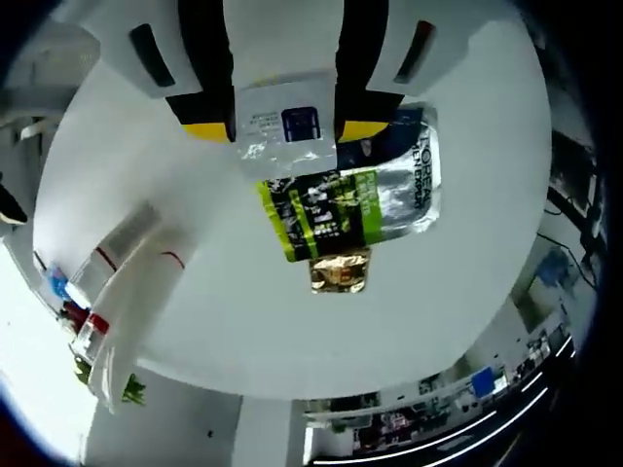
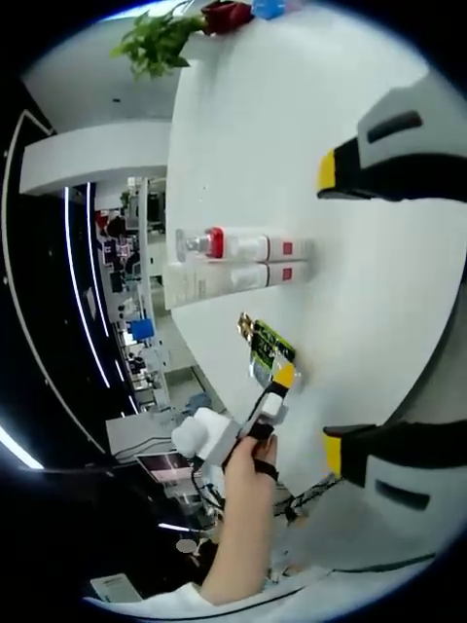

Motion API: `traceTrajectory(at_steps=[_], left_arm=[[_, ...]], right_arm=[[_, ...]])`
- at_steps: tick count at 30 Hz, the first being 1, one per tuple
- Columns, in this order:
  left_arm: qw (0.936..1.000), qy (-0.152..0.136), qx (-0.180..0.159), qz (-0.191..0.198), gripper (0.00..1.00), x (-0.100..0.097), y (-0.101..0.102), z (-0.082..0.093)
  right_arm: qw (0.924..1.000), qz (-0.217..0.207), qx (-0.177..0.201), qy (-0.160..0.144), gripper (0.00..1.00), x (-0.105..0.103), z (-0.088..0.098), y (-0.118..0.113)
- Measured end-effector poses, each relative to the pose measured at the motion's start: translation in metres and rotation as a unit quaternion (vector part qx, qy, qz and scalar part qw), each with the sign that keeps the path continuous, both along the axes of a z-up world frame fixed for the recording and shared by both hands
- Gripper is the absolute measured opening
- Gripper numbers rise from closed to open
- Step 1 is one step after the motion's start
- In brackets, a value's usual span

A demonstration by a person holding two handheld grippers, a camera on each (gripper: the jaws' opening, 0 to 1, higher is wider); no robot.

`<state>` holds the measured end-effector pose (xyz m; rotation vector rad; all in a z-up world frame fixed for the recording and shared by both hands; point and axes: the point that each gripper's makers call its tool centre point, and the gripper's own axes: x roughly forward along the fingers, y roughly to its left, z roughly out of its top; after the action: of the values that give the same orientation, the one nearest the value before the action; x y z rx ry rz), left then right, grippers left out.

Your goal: Arrange the skincare products in the storage area until every visible bottle or jar stands upright without overlapping.

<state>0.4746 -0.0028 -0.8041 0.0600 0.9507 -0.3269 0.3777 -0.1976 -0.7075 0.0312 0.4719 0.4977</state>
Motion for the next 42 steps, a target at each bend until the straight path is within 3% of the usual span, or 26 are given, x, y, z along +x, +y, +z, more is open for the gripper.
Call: traceTrajectory(at_steps=[13,23,36,42], left_arm=[[0.9991,0.016,0.002,0.04,0.38,-0.034,0.016,-0.013],[0.9974,0.013,-0.013,0.07,0.38,-0.034,0.018,-0.016],[0.9985,0.009,0.007,0.054,0.38,-0.034,0.017,-0.018],[0.9984,0.012,0.007,0.055,0.43,-0.035,0.017,-0.018]], right_arm=[[1.0,0.007,-0.001,-0.001,0.96,-0.002,0.0,0.002],[1.0,0.008,-0.002,-0.003,0.96,-0.002,0.001,0.002],[1.0,0.004,-0.003,-0.004,0.96,-0.001,0.001,0.001],[1.0,0.005,-0.004,-0.004,0.96,-0.001,0.001,0.001]])
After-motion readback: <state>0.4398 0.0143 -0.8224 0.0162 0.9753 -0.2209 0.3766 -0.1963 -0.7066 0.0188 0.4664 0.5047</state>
